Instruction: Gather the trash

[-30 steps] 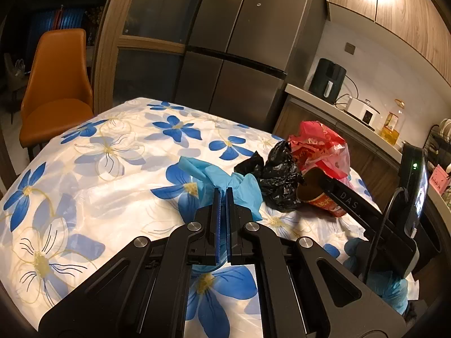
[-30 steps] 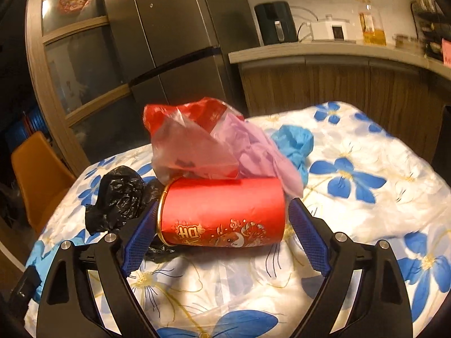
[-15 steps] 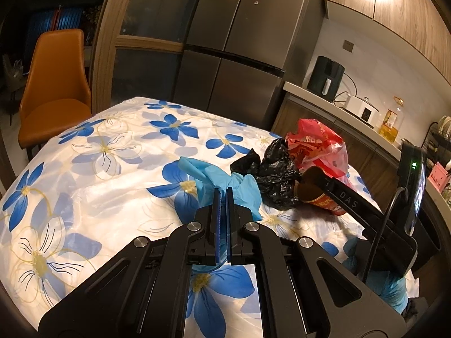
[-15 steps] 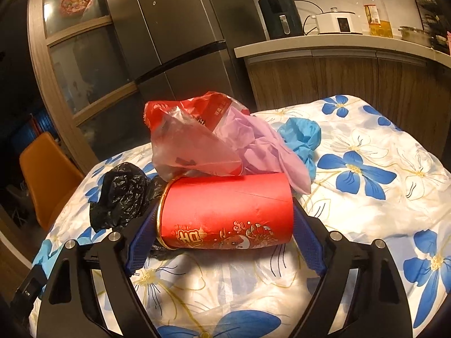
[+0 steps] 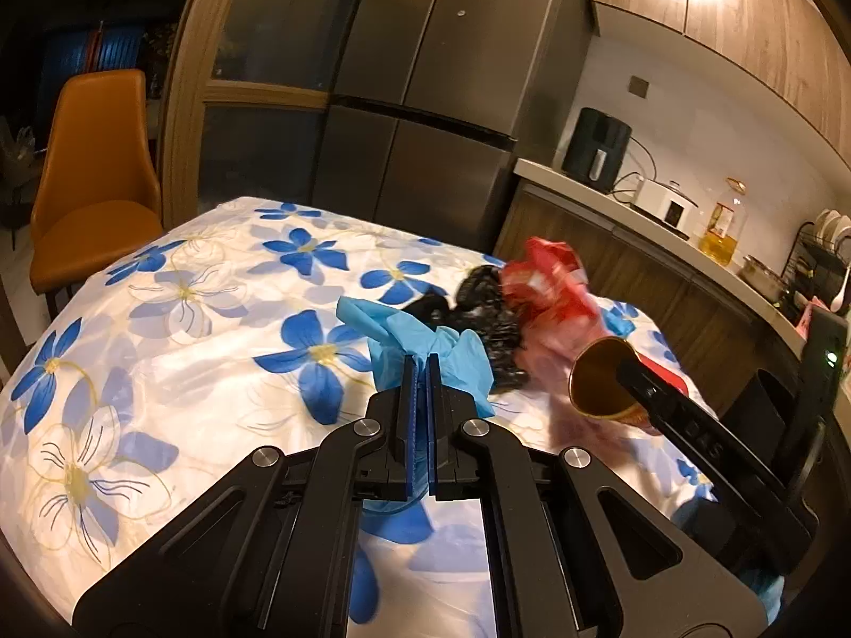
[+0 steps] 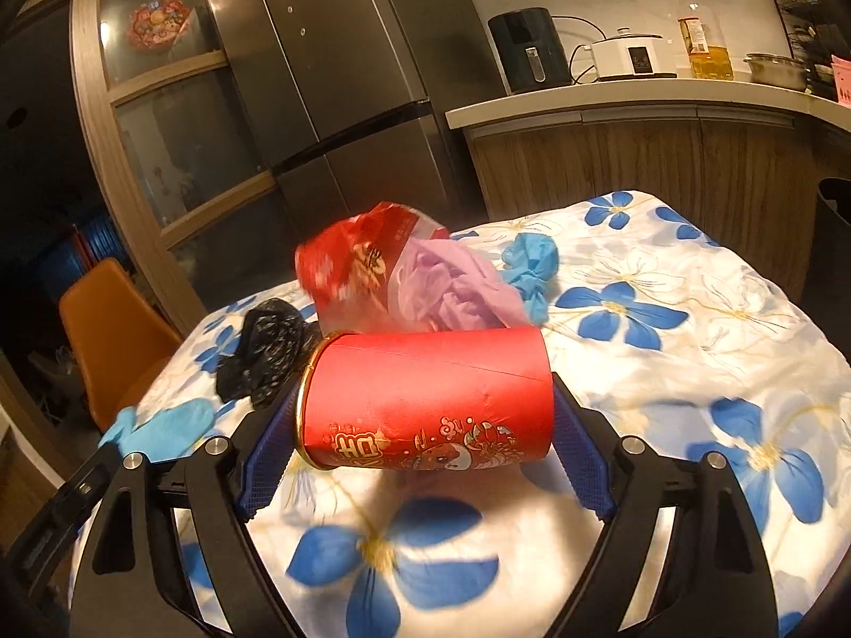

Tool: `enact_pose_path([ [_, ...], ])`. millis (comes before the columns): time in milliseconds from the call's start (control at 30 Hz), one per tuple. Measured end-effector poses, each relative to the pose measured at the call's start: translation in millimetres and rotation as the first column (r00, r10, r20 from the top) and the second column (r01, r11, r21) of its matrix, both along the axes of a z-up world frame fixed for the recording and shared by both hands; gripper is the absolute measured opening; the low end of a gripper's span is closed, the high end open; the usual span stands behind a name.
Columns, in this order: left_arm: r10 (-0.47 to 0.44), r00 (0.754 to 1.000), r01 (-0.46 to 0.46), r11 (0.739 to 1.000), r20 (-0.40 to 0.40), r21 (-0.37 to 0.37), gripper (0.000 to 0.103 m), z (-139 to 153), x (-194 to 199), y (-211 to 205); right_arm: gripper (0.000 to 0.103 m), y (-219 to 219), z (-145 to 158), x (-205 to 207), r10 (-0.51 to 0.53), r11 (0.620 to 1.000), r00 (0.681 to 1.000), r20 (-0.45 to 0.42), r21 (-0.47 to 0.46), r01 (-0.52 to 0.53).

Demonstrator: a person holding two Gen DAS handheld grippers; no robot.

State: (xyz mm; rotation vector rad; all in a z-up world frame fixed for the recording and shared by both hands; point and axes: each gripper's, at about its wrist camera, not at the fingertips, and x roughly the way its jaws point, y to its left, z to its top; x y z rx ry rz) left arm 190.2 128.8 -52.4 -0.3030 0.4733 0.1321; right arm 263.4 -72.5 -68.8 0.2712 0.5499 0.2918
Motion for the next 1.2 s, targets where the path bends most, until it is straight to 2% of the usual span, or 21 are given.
enact_pose_path([
  [333,-0.061,0.998,0.06,0.998,0.028,0.017,0.002,20.0,-13.0,-37.6,0.083,-40.8,23.5,-45.4,-0.025,0.999,0.998,0.049,0.032,0.024],
  [667,-0.154,0.987,0.151,0.987,0.047,0.059,0.002,35.3,-12.2,-91.6,0.083,-90.2,41.3,-69.1,-0.101,0.994,0.99,0.1,0.041,0.097],
  [967,-0.25,0.966,0.243,0.965,0.067,0.104,0.002,48.4,3.0,-145.8,0.083,-141.2,52.8,-78.8,-0.199,0.98,0.97,0.137,0.059,0.192],
  [1200,-0.333,0.939,0.32,0.936,0.079,0.144,0.002,56.4,18.7,-197.0,0.083,-181.5,61.0,-83.4,-0.278,0.96,0.946,0.167,0.071,0.27],
])
